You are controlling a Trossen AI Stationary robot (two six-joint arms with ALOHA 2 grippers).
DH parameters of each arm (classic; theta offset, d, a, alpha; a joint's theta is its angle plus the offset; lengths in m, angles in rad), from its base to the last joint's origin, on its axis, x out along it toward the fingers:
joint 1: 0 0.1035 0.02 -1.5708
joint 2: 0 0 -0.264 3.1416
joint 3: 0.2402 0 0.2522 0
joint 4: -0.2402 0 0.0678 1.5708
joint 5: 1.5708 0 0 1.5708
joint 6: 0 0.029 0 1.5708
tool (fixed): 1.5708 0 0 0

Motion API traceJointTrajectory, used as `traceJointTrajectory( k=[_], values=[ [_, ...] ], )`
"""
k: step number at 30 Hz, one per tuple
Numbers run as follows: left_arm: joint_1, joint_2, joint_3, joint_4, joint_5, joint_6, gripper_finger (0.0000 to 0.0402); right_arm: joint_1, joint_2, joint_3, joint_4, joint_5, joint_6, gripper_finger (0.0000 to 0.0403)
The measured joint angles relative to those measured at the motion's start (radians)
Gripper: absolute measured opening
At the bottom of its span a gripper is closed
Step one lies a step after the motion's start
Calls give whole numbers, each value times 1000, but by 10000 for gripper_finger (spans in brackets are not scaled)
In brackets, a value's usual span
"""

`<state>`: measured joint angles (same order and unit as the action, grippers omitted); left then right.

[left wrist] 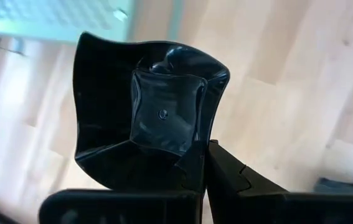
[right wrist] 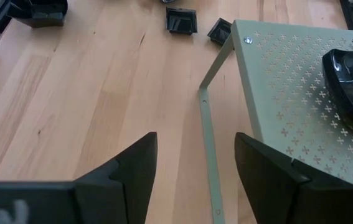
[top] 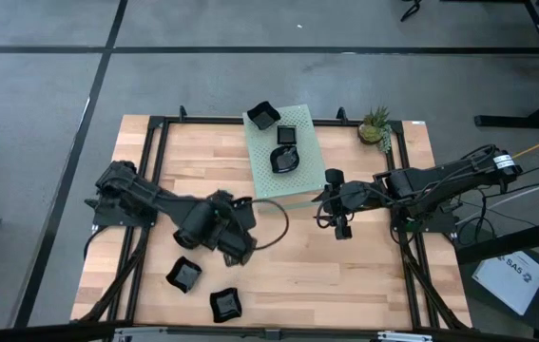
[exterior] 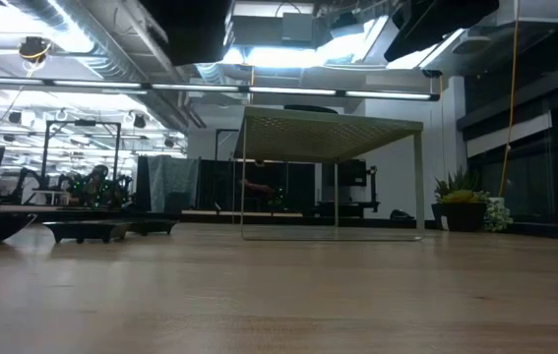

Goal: Pick & Place Mini shaped plates
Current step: Stack the black distorted square plate on top of the black distorted square plates on the shelf

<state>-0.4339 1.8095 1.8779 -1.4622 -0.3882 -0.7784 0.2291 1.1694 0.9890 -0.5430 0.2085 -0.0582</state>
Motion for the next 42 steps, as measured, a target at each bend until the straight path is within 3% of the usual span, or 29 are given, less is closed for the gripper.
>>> traceJointTrajectory(
  k=[8, 18, 24, 34, 42],
  values=[
    [131, 0, 85, -87, -14, 165, 2, 0, 0, 0, 0, 0, 0, 212],
    [324, -27, 122, -92, -14, 537, 2, 0, 0, 0, 0, 65, 19, 212],
    [469, -79, 122, -66, -25, 797, 2, -10, 0, 0, 5, 120, 35, 212],
    [714, -113, 122, -21, -19, 1312, 2, -84, 0, 0, 7, 133, 193, 212],
    [848, -113, 122, 132, 24, 1617, 2, -125, 0, 0, 8, 133, 316, 212]
  ],
)
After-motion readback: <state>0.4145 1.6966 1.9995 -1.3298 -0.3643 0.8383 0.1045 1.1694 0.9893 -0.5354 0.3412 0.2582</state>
